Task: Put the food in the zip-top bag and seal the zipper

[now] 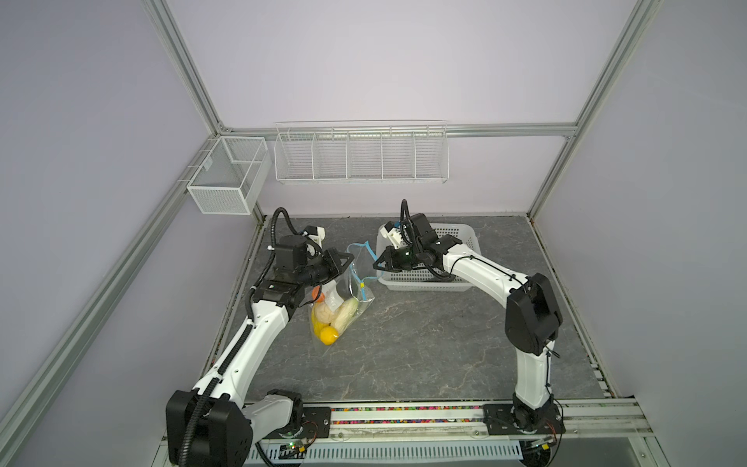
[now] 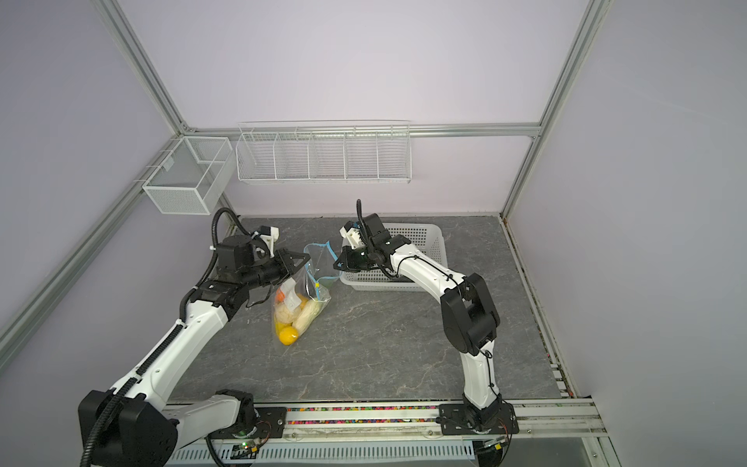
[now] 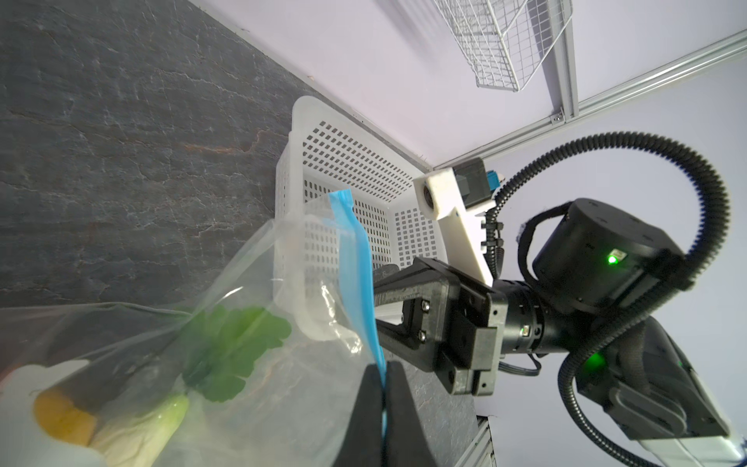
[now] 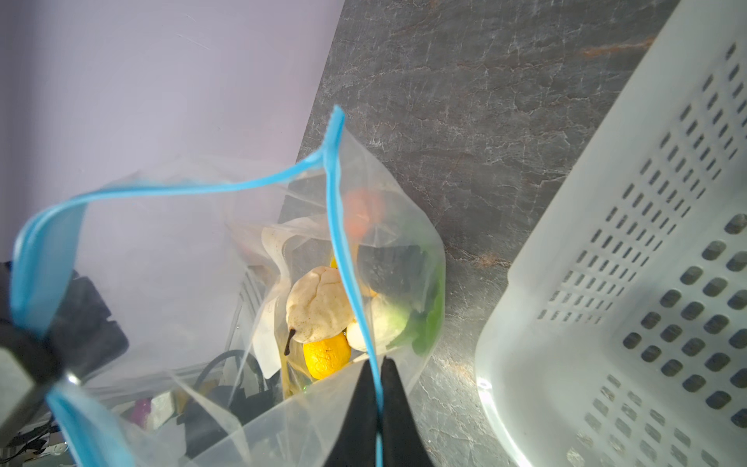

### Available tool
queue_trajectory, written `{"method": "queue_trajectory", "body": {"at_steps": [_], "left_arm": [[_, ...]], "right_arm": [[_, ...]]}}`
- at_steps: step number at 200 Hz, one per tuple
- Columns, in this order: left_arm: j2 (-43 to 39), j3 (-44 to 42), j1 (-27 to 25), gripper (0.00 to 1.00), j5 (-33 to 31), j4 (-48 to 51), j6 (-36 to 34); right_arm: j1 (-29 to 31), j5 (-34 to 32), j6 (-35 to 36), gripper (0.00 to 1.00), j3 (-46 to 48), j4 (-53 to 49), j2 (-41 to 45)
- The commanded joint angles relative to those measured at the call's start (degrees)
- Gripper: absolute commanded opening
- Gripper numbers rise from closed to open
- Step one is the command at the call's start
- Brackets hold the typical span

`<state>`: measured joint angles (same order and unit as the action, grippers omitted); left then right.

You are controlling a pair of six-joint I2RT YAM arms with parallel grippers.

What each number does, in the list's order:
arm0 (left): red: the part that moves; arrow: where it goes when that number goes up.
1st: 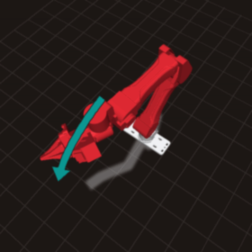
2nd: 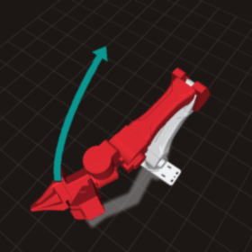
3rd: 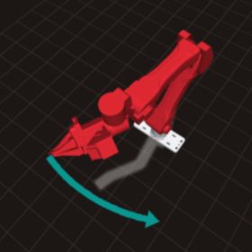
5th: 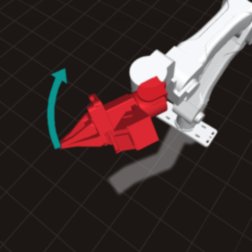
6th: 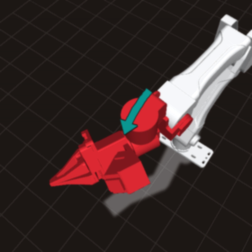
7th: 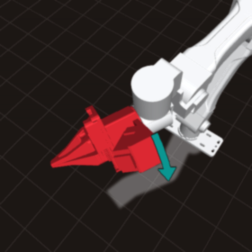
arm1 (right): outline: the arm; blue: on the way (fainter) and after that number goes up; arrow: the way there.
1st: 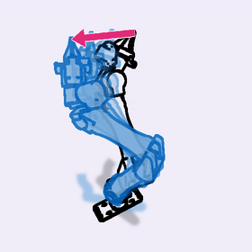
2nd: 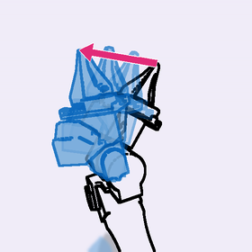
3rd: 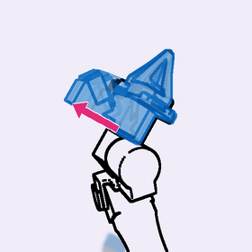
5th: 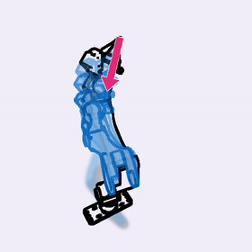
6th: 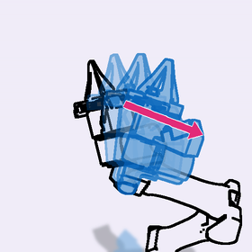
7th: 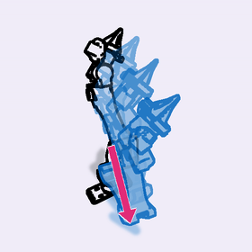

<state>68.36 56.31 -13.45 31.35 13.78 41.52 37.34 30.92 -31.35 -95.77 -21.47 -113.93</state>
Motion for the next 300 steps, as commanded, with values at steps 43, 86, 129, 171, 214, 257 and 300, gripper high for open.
{"method": "queue_trajectory", "body": {"at_steps": [43, 86, 129, 171, 214, 257, 300], "left_arm": [[6.0, 9.5, 7.0, 0.00, -0.2, 0.1, 0.2], [9.7, 18.1, 7.8, 0.00, -0.5, 5.0, -3.8], [7.8, 17.0, 7.9, 0.00, 0.3, 4.6, -3.2], [3.5, 10.3, 7.9, 0.00, 1.7, 3.4, -2.4], [0.8, 10.4, 7.9, 0.00, 0.7, 6.1, -4.5], [2.6, 14.0, 7.9, 0.00, 0.9, 9.0, -6.3], [2.2, 12.9, 7.9, 0.00, 2.1, 7.0, -4.7]], "right_arm": [[1.3, -0.9, -4.4, 0.07, -1.4, 9.9, 1.2], [1.4, -1.2, -2.8, 0.07, -10.0, 6.1, -2.1], [2.3, -0.3, -3.7, 0.07, -10.0, 6.4, -3.5], [3.7, 0.6, -4.4, 0.07, -7.8, 7.3, -4.3], [4.7, 2.0, -5.3, 0.07, -9.3, 7.1, -6.2], [5.7, 3.3, -6.7, 0.07, -9.6, 8.6, -7.1], [6.1, 4.0, -6.8, 0.07, -8.0, 9.2, -5.8]]}}
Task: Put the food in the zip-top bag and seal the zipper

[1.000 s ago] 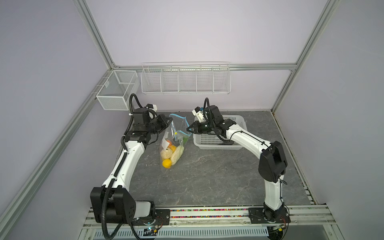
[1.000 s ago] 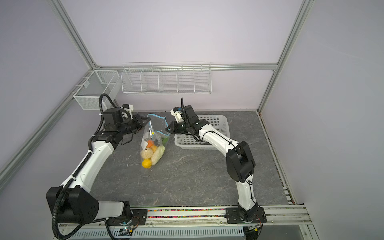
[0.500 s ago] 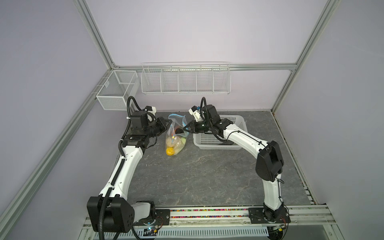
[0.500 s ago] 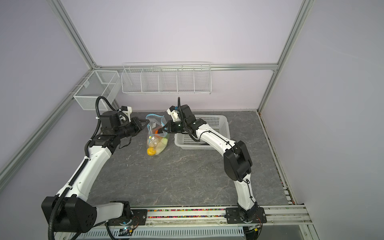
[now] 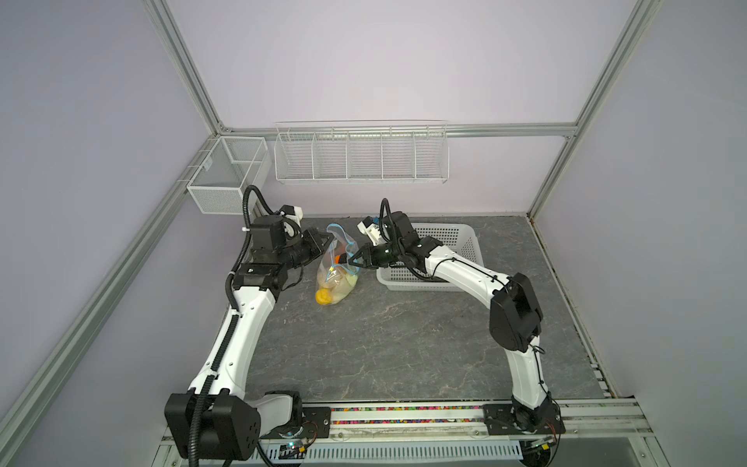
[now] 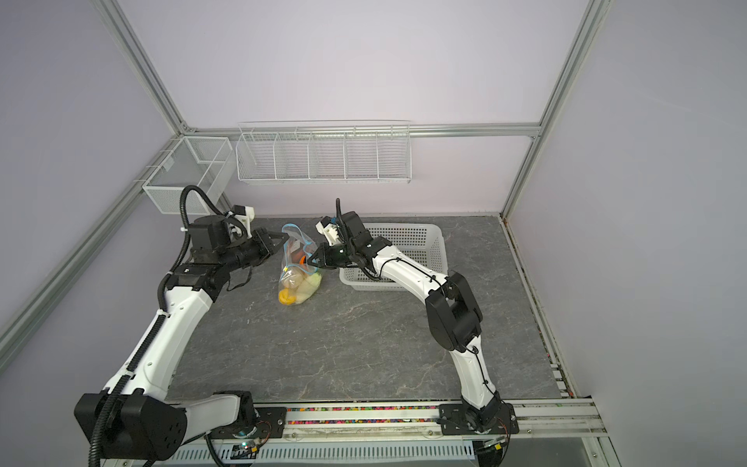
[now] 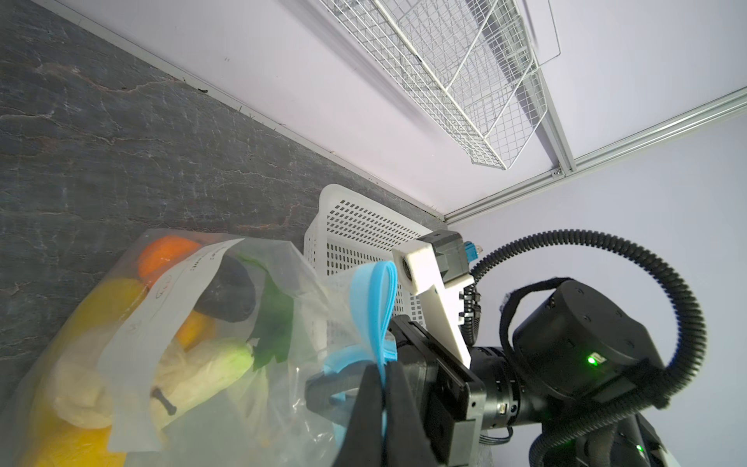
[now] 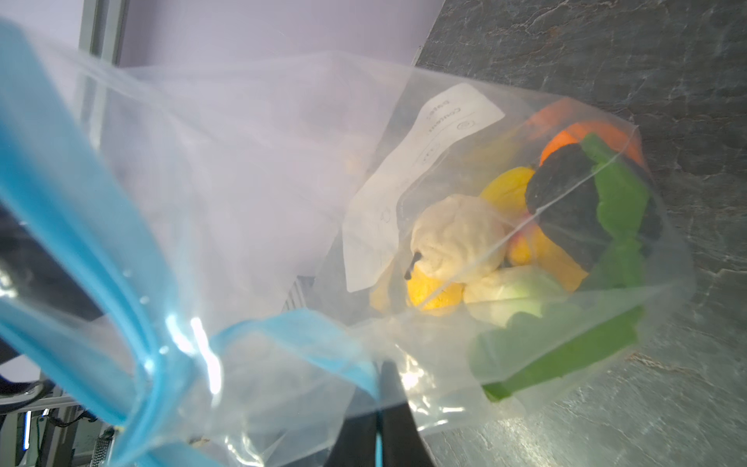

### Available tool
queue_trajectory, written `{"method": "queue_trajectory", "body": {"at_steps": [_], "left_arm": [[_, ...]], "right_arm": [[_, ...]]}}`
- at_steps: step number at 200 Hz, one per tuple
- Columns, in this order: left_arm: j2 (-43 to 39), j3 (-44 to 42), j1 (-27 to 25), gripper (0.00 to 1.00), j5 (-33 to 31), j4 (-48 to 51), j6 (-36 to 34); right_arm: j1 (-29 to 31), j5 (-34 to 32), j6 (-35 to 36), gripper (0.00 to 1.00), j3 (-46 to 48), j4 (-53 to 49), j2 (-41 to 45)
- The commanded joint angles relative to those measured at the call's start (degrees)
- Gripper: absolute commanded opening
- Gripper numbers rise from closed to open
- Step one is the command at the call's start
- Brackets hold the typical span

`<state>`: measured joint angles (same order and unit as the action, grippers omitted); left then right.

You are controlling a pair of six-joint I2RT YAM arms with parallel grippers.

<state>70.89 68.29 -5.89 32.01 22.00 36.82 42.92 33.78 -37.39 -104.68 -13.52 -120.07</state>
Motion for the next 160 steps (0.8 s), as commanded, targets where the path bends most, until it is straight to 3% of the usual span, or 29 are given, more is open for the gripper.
{"method": "queue_trajectory", "body": {"at_steps": [1, 63, 110, 160], "left_arm": [[-0.3, 0.9, 0.4, 0.00, 1.5, -1.3, 0.0], [-0.1, -3.9, -1.1, 0.00, 4.6, -4.7, 2.0], [0.0, -7.2, -4.2, 0.00, 3.9, -8.5, 3.1], [1.3, -9.3, -6.3, 0.00, 4.4, -12.3, 5.3]], "right_arm": [[0.5, 1.1, -0.8, 0.07, 1.0, 1.2, 0.4], [-2.2, -1.5, 0.5, 0.13, 9.3, 1.5, 6.0], [-3.5, -2.8, 1.5, 0.20, 9.6, 0.2, 7.2], [-6.6, -9.0, 6.8, 0.52, 10.6, -9.3, 13.7]]}}
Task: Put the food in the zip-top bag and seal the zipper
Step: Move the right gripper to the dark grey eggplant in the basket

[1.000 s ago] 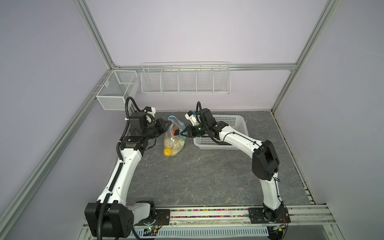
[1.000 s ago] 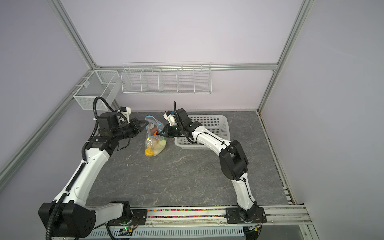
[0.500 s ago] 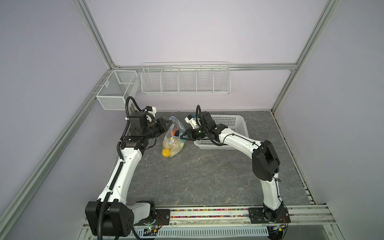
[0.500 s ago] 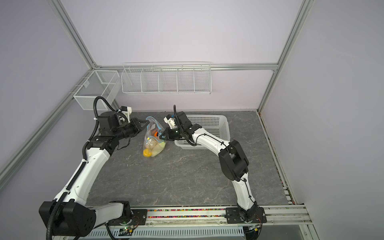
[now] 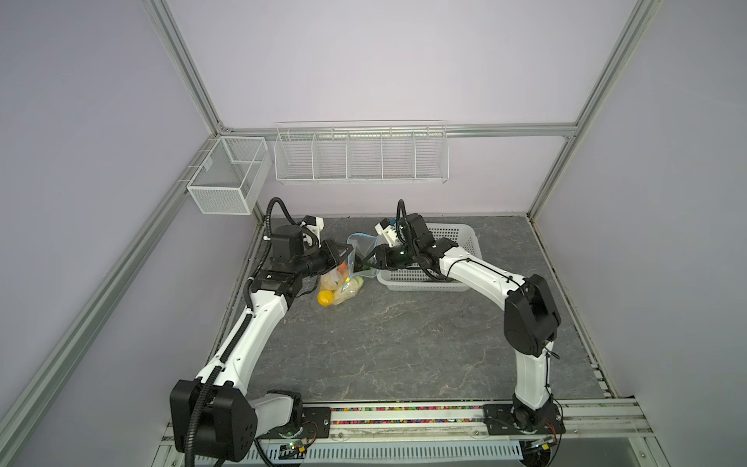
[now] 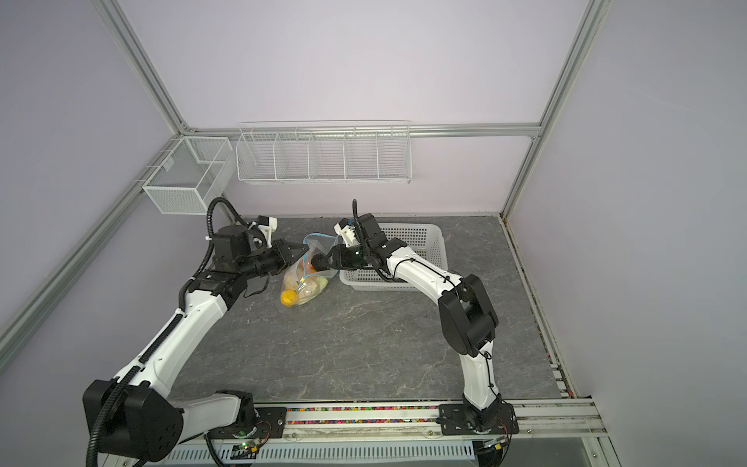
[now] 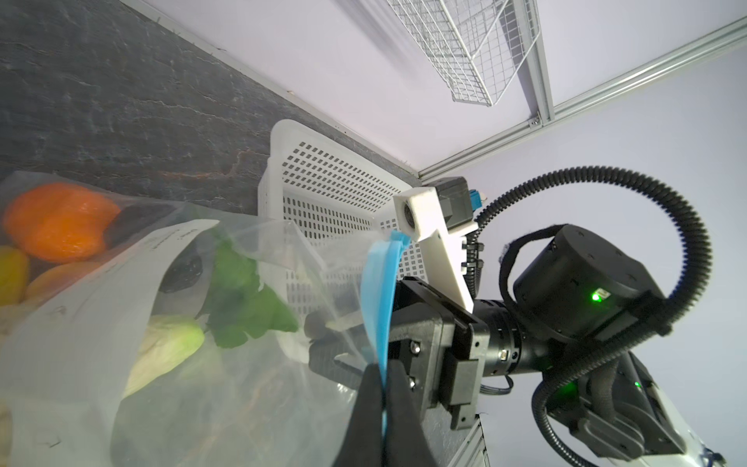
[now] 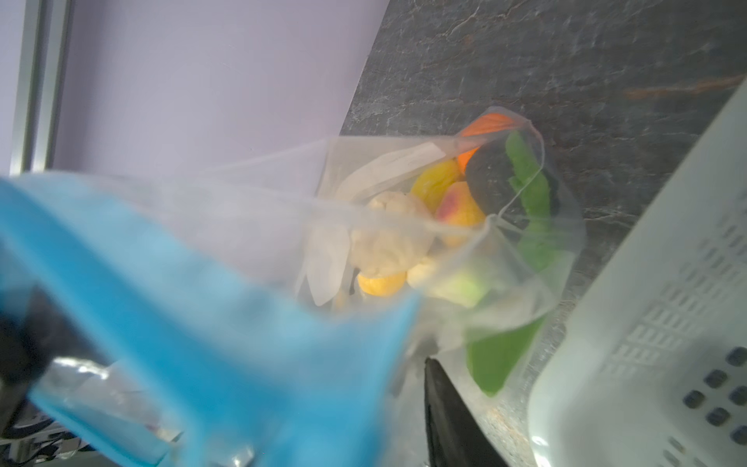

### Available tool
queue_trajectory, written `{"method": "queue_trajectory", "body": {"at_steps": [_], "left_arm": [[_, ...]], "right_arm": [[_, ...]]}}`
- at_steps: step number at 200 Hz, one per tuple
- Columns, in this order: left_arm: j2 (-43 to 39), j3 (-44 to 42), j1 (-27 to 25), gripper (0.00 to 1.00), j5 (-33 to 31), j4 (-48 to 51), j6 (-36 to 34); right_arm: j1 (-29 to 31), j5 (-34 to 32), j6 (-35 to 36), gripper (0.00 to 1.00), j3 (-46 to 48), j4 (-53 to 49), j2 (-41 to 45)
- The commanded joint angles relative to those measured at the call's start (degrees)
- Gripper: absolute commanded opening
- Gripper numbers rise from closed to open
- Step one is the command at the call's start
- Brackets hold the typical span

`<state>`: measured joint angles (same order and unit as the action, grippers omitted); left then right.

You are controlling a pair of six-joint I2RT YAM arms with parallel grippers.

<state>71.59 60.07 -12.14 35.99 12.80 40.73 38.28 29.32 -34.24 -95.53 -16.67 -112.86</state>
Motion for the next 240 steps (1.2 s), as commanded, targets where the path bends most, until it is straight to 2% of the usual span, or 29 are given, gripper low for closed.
{"method": "queue_trajectory", "body": {"at_steps": [1, 21, 41, 81, 132, 160, 194, 217, 240], "left_arm": [[0.6, -1.1, 0.0, 0.00, 0.4, -3.1, 1.4], [0.4, -1.7, 0.0, 0.00, 0.5, -4.0, 1.8], [0.5, -2.5, -0.1, 0.00, 0.7, -5.0, 2.5], [1.2, -3.8, -0.1, 0.00, 1.7, -6.7, 3.6], [0.7, -3.8, -0.1, 0.00, 1.6, -5.4, 2.6], [0.4, -4.3, -0.1, 0.00, 1.5, -5.8, 2.7], [0.7, -4.4, 0.0, 0.00, 1.7, -6.2, 2.9], [0.6, -4.5, -0.1, 0.00, 1.6, -6.1, 2.7], [0.6, -4.6, 0.0, 0.00, 1.5, -6.2, 2.9]], "right_arm": [[-2.0, -4.7, 3.9, 0.53, 1.6, -6.4, 6.7], [-3.9, -10.4, 7.2, 0.61, 5.1, -11.3, 11.9], [-6.4, -15.5, 9.7, 0.65, 8.5, -14.8, 15.5], [-13.1, -25.3, 13.0, 0.68, 12.1, -21.0, 15.8], [-19.2, -26.1, 9.4, 0.69, 12.4, -19.9, 9.2], [-19.8, -27.5, 5.8, 0.69, 9.0, -24.2, 3.8], [-21.1, -29.6, 2.2, 0.68, 11.4, -21.6, 4.2], [-21.2, -33.2, 0.6, 0.69, 9.4, -24.5, 2.3], [-21.2, -33.3, -0.3, 0.69, 8.3, -25.6, 0.2]]}}
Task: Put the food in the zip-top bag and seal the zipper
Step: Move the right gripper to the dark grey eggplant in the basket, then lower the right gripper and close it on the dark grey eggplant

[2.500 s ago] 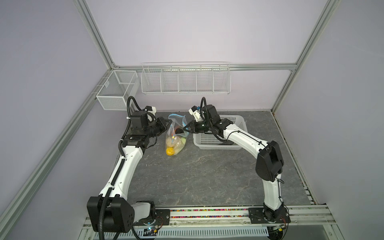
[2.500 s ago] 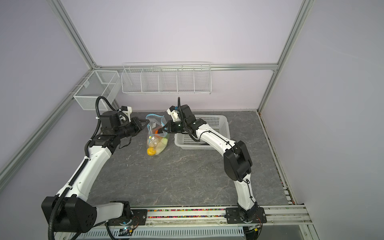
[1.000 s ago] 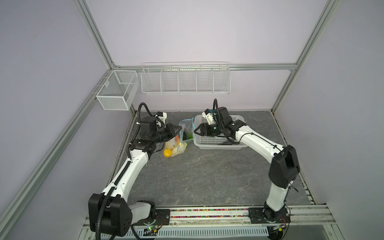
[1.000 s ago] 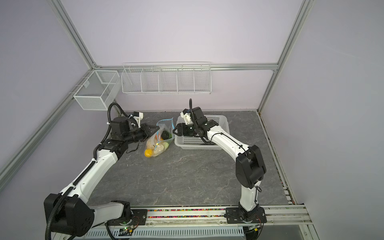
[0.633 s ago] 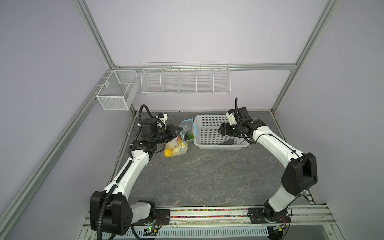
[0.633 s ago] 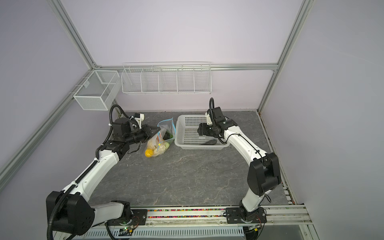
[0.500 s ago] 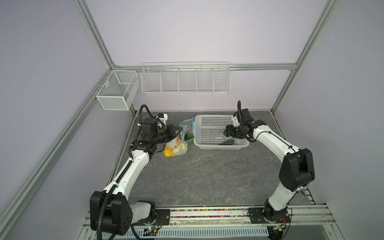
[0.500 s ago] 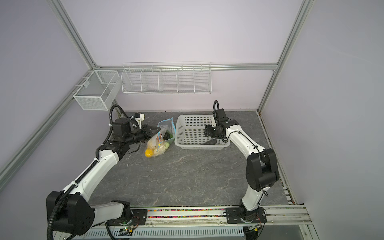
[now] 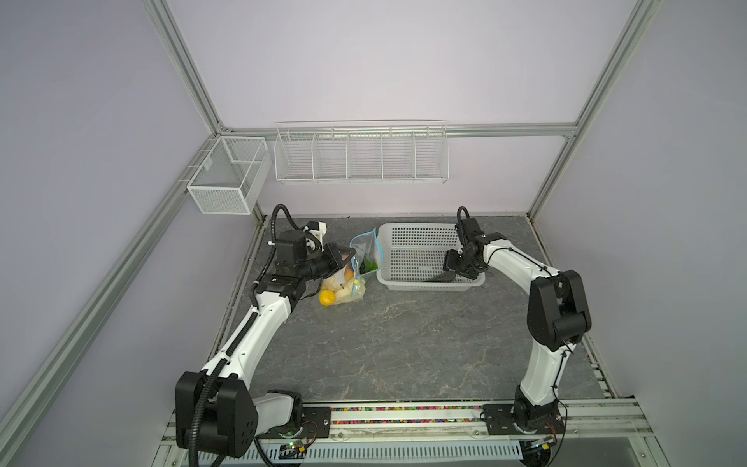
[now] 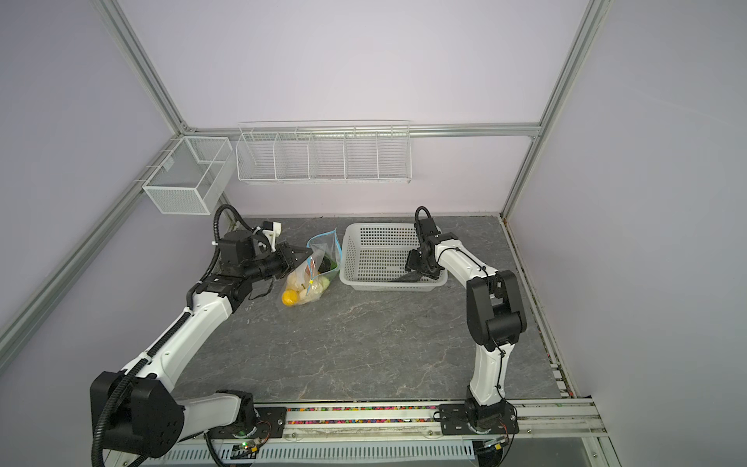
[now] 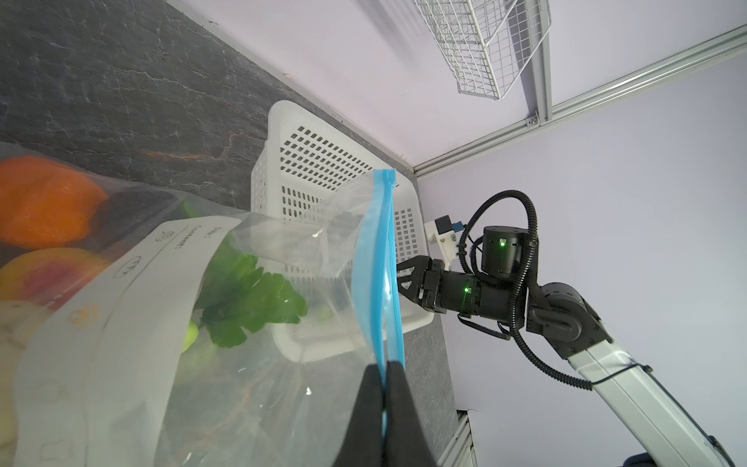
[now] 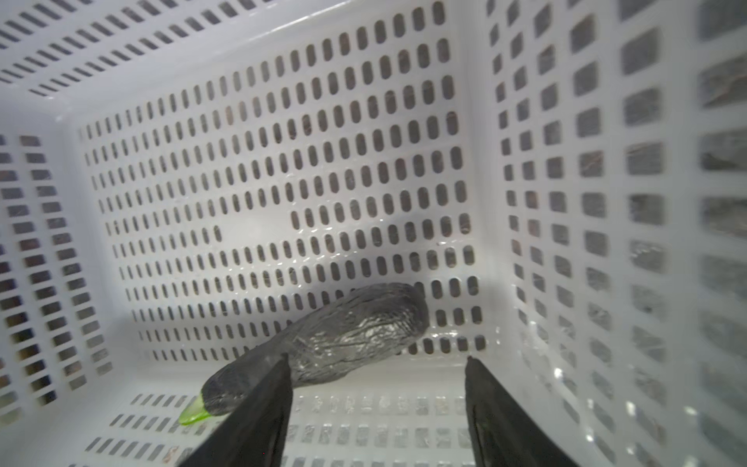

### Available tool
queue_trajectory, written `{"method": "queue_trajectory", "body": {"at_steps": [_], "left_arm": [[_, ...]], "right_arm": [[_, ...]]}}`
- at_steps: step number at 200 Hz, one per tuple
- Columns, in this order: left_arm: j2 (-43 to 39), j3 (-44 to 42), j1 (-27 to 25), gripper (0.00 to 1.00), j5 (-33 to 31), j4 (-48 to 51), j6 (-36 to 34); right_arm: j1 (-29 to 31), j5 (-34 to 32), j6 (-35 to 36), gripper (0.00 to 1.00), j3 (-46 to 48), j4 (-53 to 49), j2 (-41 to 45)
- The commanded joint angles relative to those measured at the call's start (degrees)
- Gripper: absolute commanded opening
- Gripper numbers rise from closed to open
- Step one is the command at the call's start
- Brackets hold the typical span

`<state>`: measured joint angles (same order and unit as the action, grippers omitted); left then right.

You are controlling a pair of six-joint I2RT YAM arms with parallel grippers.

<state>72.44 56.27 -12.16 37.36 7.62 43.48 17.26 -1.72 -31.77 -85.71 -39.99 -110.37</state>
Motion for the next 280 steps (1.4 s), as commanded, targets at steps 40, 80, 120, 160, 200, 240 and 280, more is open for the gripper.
{"method": "queue_trajectory", "body": {"at_steps": [40, 80, 120, 160, 200, 240, 280], "left_arm": [[-0.1, -0.9, 0.0, 0.00, 0.2, -1.2, 0.1], [-0.1, -1.0, 0.0, 0.00, 0.1, -1.4, 0.1], [0.0, -0.9, 0.0, 0.00, 0.3, -1.4, 0.2], [-0.1, -1.3, 0.0, 0.00, 0.2, -1.4, 0.1], [-0.3, -1.3, 0.0, 0.00, 0.2, -1.2, 0.0], [-0.6, -2.0, -0.1, 0.00, 0.0, -1.2, 0.0], [-0.9, -2.1, 0.0, 0.00, -0.2, -1.0, 0.0]], "right_arm": [[-0.1, 0.8, -3.8, 0.67, -2.1, -0.1, -4.8], [0.5, 4.7, -5.0, 0.66, -3.7, 2.0, -8.1], [1.3, 7.2, -5.3, 0.62, -6.3, 2.5, -11.0], [1.4, 8.7, -5.1, 0.54, -7.9, 3.1, -12.4], [1.5, 10.0, -5.4, 0.52, -10.5, 4.0, -14.4], [1.3, 11.8, -6.3, 0.48, -13.7, 5.0, -16.6], [1.2, 13.2, -6.4, 0.48, -20.0, 5.4, -19.6]]}}
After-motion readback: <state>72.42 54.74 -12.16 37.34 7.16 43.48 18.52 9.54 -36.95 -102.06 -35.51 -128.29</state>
